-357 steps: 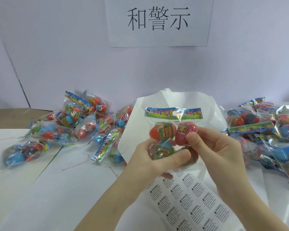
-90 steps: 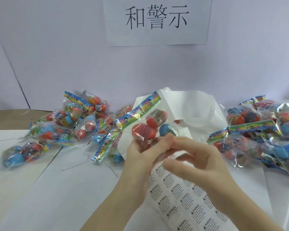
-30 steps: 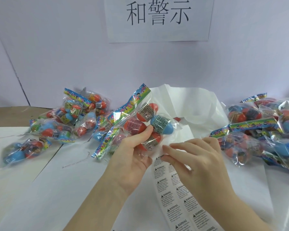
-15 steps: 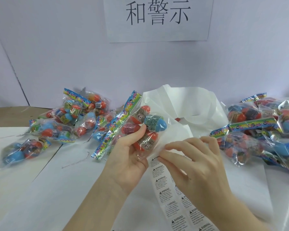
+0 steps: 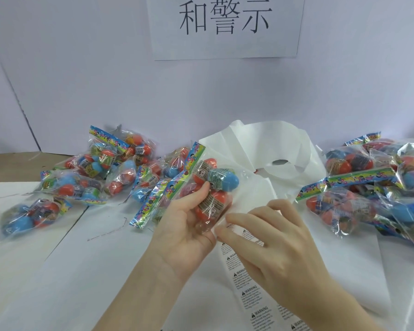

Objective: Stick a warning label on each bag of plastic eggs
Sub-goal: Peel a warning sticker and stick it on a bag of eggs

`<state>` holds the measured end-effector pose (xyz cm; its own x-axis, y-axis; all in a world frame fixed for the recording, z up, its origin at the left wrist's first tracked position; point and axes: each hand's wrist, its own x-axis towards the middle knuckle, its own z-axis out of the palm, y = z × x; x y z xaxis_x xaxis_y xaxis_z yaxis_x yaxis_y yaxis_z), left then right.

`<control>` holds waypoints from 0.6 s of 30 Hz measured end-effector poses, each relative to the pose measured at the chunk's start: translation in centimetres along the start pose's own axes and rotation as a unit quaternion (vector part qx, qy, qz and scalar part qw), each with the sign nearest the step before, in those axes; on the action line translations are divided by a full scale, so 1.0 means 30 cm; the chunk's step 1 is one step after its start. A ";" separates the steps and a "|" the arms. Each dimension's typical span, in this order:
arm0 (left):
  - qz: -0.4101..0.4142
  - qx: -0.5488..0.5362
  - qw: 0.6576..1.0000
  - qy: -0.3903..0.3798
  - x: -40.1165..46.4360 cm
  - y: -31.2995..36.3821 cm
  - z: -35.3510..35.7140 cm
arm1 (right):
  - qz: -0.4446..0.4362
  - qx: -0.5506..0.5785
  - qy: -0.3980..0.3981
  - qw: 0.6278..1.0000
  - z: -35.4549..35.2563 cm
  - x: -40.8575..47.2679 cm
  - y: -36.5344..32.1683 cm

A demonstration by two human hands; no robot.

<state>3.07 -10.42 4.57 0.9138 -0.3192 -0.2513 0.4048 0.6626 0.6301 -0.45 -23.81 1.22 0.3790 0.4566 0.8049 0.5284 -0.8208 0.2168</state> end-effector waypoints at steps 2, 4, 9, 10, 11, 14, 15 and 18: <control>0.000 0.000 1.000 0.004 0.005 0.000 -0.003 | -0.002 -0.002 0.006 1.000 -0.003 0.001 -0.002; 0.010 0.002 1.000 -0.001 0.006 0.000 -0.004 | 0.002 0.000 0.013 1.000 -0.001 0.005 -0.005; 0.061 0.018 0.998 0.002 0.025 0.012 -0.028 | 0.066 0.076 0.007 0.995 -0.007 0.010 -0.013; 0.072 0.041 0.997 0.008 0.023 0.014 -0.032 | 0.097 0.104 0.007 0.990 -0.010 0.008 -0.014; 0.087 0.078 0.993 0.017 0.019 0.016 -0.035 | 0.129 0.131 0.006 0.983 -0.011 0.004 -0.013; 0.131 0.200 0.971 0.034 -0.006 0.025 -0.025 | 0.224 0.181 0.019 0.958 -0.014 0.003 -0.014; 0.137 0.228 0.963 0.042 -0.009 0.028 -0.021 | 0.247 0.189 0.022 0.950 -0.013 0.005 -0.014; 0.154 0.296 0.940 0.073 -0.006 0.029 -0.016 | 0.277 0.188 0.039 0.942 -0.015 0.008 -0.007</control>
<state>3.26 -9.46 4.81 0.9969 -0.0492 -0.0611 0.0699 0.2011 0.9771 -0.81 -23.68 1.63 0.6263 -0.0435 0.7784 0.5033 -0.7399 -0.4463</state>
